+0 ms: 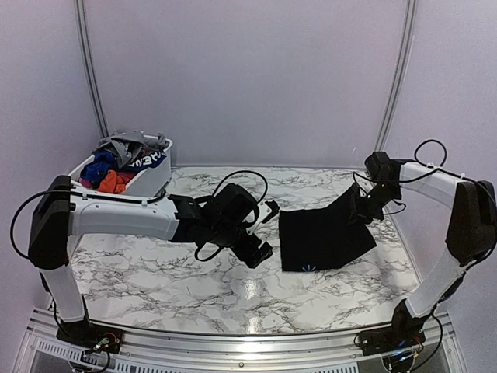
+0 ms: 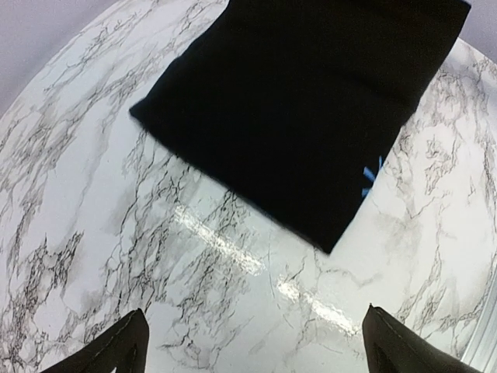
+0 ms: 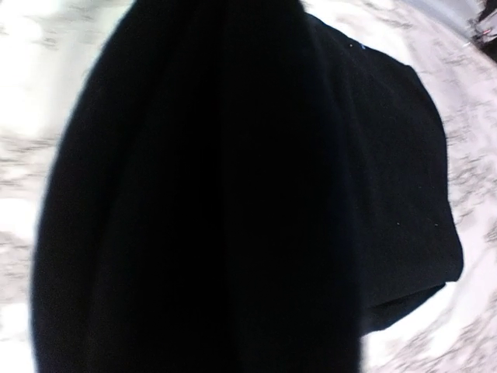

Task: Fold and stack the mixed laundry pile
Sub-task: Turn over the square-folded T-shirt at the center of the board, then move the square-folded T-shirt to the corner of the board.

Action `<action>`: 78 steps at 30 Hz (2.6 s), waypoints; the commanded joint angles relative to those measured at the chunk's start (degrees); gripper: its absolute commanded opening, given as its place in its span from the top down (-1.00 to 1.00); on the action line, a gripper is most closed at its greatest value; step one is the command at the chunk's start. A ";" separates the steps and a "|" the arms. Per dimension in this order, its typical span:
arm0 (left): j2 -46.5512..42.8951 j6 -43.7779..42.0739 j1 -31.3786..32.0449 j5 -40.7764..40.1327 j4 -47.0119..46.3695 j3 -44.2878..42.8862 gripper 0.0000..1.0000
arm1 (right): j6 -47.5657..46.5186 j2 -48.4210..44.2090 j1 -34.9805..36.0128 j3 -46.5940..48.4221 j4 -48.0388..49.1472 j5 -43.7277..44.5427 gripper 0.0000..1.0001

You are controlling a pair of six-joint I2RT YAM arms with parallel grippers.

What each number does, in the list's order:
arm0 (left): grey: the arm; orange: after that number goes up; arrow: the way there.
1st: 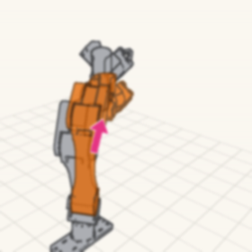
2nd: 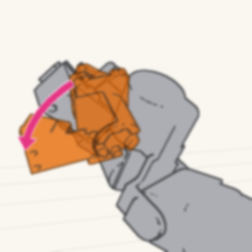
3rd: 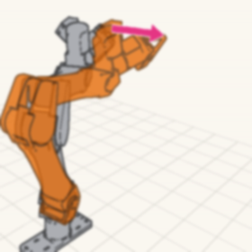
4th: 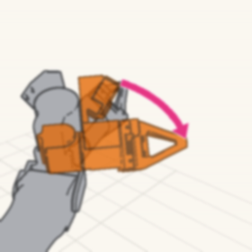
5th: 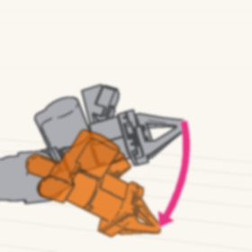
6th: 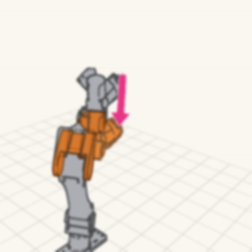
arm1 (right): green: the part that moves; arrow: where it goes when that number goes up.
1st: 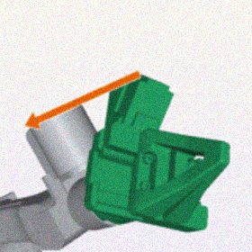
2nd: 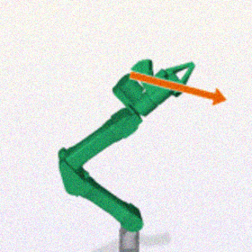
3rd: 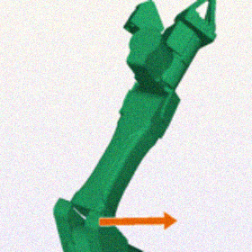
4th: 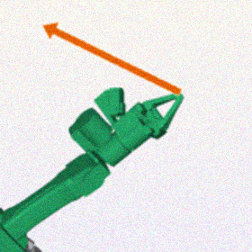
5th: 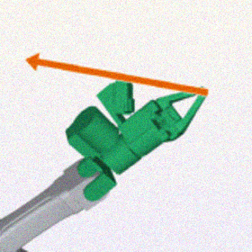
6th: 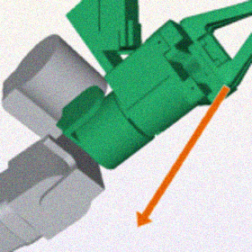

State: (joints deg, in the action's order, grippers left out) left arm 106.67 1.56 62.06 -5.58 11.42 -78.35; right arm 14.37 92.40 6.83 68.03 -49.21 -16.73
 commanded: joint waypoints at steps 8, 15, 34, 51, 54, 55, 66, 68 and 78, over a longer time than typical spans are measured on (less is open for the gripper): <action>-7.13 3.35 -2.56 -3.51 6.77 4.29 -0.98 | -9.70 0.63 -4.59 15.59 -13.48 40.78 1.00; -10.09 3.36 -4.15 -4.65 8.79 7.86 -0.98 | -15.40 5.73 -4.50 29.48 -14.91 55.93 1.00; -17.96 7.75 -9.23 -5.68 7.76 17.08 -0.98 | -1.20 45.31 35.66 56.96 -24.22 31.65 1.00; -30.13 13.88 -9.91 -1.67 2.80 26.65 -0.98 | 10.73 31.41 33.30 44.69 17.16 -25.46 -0.14; -26.94 14.44 -9.86 1.73 2.73 23.59 -0.98 | 15.50 23.76 26.42 31.31 29.24 -27.58 -0.11; -25.50 14.76 -9.84 2.31 2.73 22.38 -0.98 | 15.14 22.74 24.39 28.65 29.78 -26.96 -0.08; -7.46 20.73 -9.91 5.32 1.81 6.90 -0.98 | 0.16 29.73 19.58 23.41 17.15 -13.32 0.25; -6.56 22.46 -10.04 4.28 1.76 6.10 -0.98 | -0.10 30.28 19.62 21.18 16.27 -10.71 0.27; -10.23 22.56 -11.72 1.51 3.25 9.93 -0.98 | 13.38 11.58 18.66 -14.24 25.48 -3.93 0.16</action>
State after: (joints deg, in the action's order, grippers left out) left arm 99.74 24.05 51.44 -2.17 13.30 -70.43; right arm 21.45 108.90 25.96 65.71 -22.00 -25.65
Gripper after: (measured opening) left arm 0.989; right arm 0.401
